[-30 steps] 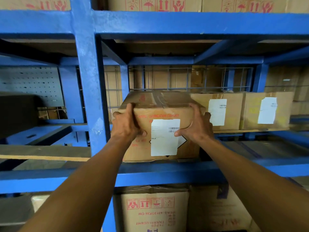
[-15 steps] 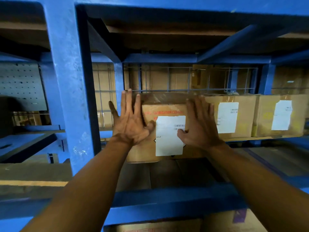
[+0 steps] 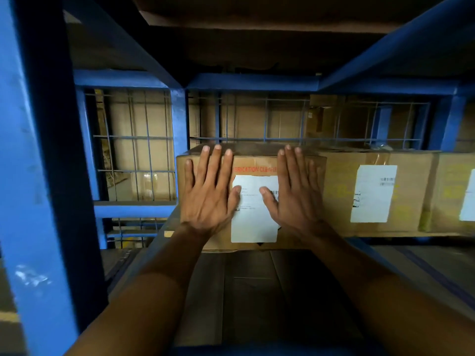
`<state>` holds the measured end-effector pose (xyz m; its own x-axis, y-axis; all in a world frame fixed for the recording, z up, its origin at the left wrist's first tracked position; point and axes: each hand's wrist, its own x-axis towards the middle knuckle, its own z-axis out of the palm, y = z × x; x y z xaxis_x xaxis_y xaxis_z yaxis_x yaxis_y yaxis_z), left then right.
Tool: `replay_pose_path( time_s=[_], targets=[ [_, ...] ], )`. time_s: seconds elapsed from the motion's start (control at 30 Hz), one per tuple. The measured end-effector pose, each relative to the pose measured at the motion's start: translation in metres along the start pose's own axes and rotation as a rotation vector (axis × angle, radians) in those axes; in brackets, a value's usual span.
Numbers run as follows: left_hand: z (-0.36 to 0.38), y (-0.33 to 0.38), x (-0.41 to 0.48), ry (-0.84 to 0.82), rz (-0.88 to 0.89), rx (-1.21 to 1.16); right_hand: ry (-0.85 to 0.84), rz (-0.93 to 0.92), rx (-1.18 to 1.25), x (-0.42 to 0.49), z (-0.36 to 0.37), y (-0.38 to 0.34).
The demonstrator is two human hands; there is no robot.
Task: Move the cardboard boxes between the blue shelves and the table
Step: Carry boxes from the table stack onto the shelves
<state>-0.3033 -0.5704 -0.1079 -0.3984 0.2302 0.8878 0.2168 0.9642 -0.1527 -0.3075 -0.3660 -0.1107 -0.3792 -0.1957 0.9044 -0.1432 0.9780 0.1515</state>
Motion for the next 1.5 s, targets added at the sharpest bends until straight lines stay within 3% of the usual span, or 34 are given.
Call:
replay_pose_path(
  time_s=[0.47, 0.77, 1.07, 1.3, 1.5],
  targets=[
    [0.077, -0.011, 0.034, 0.069, -0.014, 0.095, 0.107, -0.037, -0.012, 0.036, 0.082, 0.018],
    [0.082, -0.013, 0.033, 0.080, -0.016, 0.102, 0.109, -0.041, -0.008, 0.036, 0.086, 0.018],
    [0.059, 0.000, 0.028, -0.071, -0.068, 0.079, -0.106, 0.003, -0.019, 0.029, 0.053, 0.012],
    [0.013, 0.016, 0.028, -0.279, -0.108, 0.013, -0.432, 0.034, 0.057, 0.032, -0.003, 0.012],
    [-0.037, 0.034, 0.021, -0.337, -0.043, -0.128, -0.397, 0.215, 0.015, 0.009, -0.078, 0.017]
  ],
)
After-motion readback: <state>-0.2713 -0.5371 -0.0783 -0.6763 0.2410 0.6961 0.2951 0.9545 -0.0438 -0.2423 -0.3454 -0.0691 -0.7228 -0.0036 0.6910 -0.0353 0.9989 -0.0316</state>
